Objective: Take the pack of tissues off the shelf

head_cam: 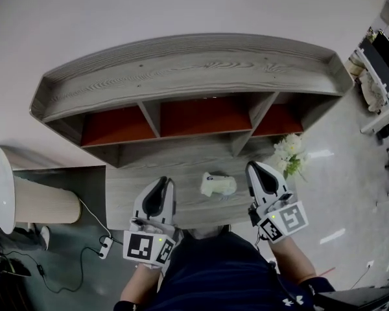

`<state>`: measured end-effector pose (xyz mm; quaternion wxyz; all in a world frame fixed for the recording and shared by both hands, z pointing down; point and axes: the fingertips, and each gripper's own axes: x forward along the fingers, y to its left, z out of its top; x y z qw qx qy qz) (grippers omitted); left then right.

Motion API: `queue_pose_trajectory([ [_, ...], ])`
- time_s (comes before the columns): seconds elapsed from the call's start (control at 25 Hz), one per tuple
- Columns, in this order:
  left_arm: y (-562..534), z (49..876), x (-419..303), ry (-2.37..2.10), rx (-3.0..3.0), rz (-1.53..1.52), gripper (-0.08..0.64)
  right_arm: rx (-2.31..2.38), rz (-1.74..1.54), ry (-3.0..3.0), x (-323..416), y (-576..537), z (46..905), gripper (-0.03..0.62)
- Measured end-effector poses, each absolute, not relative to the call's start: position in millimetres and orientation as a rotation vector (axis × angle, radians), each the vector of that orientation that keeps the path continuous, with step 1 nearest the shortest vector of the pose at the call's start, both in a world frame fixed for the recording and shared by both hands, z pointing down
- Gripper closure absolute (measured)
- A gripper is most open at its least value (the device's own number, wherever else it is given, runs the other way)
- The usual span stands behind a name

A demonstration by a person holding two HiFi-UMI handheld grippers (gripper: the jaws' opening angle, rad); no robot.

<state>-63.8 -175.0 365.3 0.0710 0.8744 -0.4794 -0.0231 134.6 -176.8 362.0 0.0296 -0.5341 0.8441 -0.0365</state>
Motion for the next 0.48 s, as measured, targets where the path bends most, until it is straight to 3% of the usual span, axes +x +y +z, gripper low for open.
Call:
queue_pose_trajectory([
  [0.48, -175.8, 364.3, -50.3, -1.413, 2.656, -0.046, 0.506, -1.608, -0.118, 2.565, 139.0, -170.9, 353.0, 0.575],
])
